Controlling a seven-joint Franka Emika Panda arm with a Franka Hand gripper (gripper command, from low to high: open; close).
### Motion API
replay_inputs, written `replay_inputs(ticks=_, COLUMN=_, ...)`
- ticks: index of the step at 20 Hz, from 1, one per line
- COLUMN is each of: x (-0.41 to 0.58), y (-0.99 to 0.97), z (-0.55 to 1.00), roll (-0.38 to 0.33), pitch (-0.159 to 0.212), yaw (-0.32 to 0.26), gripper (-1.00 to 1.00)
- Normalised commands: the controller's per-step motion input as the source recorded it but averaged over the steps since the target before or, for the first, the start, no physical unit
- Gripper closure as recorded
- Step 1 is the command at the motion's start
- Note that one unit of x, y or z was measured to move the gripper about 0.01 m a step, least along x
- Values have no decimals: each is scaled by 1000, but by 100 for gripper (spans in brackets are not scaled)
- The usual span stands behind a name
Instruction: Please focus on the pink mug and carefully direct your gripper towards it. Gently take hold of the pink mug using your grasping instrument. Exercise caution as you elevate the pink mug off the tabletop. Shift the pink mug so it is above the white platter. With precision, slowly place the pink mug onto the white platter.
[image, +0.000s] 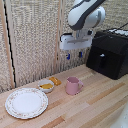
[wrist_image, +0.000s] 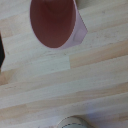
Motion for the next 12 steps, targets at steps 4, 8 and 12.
replay_inputs(ticks=4, x=-268, y=-203, z=-396, roll=0, pitch=0, yaw=35, gripper=-100)
replay_inputs(ticks=8, x=-276, y=-181, z=-430, roll=0, pitch=4, yaw=42, gripper=-100)
replay_inputs(ticks=12, x=-65, y=-139, z=-431, roll=0, pitch=0, yaw=67, gripper=-100)
